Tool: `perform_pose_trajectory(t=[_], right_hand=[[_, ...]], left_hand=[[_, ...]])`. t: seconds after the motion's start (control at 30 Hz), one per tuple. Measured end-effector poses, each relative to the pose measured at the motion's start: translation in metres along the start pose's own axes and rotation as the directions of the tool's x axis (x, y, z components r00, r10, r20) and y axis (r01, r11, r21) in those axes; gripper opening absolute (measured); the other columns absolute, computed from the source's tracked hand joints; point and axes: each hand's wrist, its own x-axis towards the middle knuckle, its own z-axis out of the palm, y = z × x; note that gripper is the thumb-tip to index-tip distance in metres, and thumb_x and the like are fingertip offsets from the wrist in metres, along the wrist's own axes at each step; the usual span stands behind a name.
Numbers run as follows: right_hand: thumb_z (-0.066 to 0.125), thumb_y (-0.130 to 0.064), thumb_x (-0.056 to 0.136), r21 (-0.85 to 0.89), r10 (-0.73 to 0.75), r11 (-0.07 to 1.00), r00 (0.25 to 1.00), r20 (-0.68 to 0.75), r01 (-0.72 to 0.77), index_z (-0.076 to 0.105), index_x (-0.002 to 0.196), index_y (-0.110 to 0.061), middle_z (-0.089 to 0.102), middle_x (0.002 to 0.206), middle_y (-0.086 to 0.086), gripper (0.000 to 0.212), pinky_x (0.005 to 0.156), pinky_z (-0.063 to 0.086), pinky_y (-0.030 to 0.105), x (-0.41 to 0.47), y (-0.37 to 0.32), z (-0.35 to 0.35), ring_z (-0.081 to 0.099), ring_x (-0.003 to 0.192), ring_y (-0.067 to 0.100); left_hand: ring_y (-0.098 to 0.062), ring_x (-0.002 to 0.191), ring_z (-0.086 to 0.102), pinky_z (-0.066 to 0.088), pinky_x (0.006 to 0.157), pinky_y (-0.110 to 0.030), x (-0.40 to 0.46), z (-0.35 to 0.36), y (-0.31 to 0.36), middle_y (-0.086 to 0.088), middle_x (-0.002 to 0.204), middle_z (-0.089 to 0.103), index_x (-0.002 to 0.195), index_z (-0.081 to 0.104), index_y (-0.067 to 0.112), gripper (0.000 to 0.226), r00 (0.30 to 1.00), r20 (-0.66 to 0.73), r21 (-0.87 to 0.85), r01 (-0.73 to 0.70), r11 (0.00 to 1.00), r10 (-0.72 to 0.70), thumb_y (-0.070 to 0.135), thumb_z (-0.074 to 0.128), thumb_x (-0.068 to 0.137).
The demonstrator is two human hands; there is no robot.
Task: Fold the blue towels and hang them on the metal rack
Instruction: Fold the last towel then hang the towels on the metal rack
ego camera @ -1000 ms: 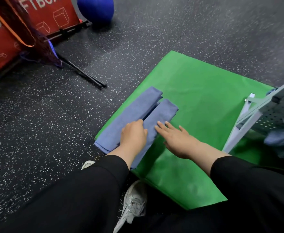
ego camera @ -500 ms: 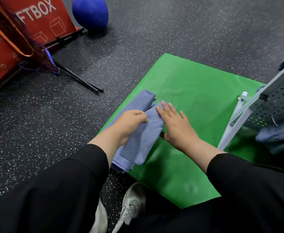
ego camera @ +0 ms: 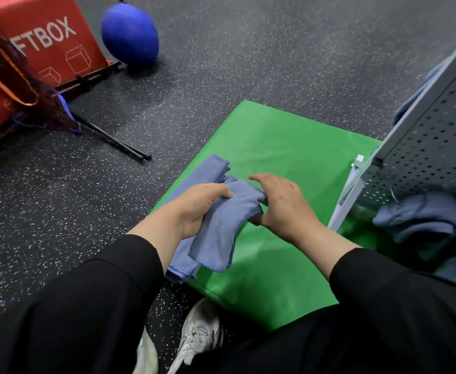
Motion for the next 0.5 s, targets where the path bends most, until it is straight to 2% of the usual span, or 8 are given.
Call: perform_pose_trajectory(t=[0.13,0.23,0.3,0.37,0.43,0.5], right_hand=[[0.077,-0.035,0.068,0.045,0.006,0.999,0.998,0.065,-0.009,0.043,0.146,-0.023,0.052,0.143,-0.002,0.086,0.113,0.032,0.043,-0.003,-0.006,0.001,0.044,0.135,0.020],[0.077,-0.042,0.069,0.035,0.013,0.999,0.999,0.050,-0.014,0.043,0.146,-0.023,0.052,0.143,-0.002,0.086,0.111,0.032,0.041,-0.003,-0.006,0.003,0.044,0.134,0.020],[0.077,-0.039,0.072,0.012,0.025,1.000,1.000,0.017,-0.025,0.050,0.140,-0.021,0.058,0.137,0.001,0.076,0.106,0.037,0.042,0.000,-0.006,0.004,0.051,0.128,0.023],[0.072,-0.033,0.075,0.003,0.003,1.000,1.000,-0.028,-0.003,0.059,0.127,-0.019,0.065,0.124,0.003,0.056,0.096,0.043,0.043,0.003,-0.007,0.004,0.059,0.115,0.028],[0.066,-0.029,0.078,0.003,-0.028,1.000,0.997,-0.070,0.028,0.064,0.112,-0.019,0.069,0.107,0.004,0.036,0.082,0.046,0.041,0.004,-0.009,0.005,0.063,0.099,0.031],[0.066,-0.025,0.081,0.022,0.007,1.000,0.998,-0.055,-0.006,0.063,0.106,-0.021,0.070,0.102,0.005,0.025,0.075,0.046,0.039,0.002,-0.009,0.005,0.063,0.092,0.034]], left_hand=[[-0.028,0.083,0.068,0.054,0.074,-0.034,-0.002,-0.001,-0.001,-0.020,0.107,0.069,0.117,0.069,0.007,0.048,1.000,0.020,-0.013,0.001,1.000,-0.001,0.020,0.070,0.070],[-0.029,0.082,0.067,0.054,0.076,-0.035,-0.002,-0.008,-0.003,-0.020,0.106,0.068,0.113,0.067,0.009,0.049,0.999,0.029,-0.033,0.027,0.999,-0.026,0.021,0.074,0.066],[-0.028,0.076,0.068,0.055,0.072,-0.034,-0.001,-0.013,-0.005,-0.019,0.098,0.069,0.104,0.070,0.008,0.036,0.999,0.024,-0.058,0.046,0.997,-0.044,0.021,0.073,0.070],[-0.027,0.073,0.067,0.055,0.070,-0.032,0.001,-0.016,-0.006,-0.015,0.090,0.071,0.093,0.072,0.010,0.019,0.998,0.016,-0.068,0.060,0.996,-0.059,0.020,0.070,0.076],[-0.029,0.077,0.067,0.053,0.074,-0.034,0.002,-0.016,-0.006,-0.015,0.092,0.071,0.092,0.072,0.011,0.023,0.997,0.000,-0.057,0.072,0.996,-0.072,0.022,0.072,0.072],[-0.027,0.087,0.064,0.049,0.081,-0.035,0.003,-0.014,-0.007,-0.013,0.096,0.071,0.096,0.072,0.013,0.027,0.997,-0.063,0.021,0.034,0.999,-0.032,0.023,0.074,0.071]])
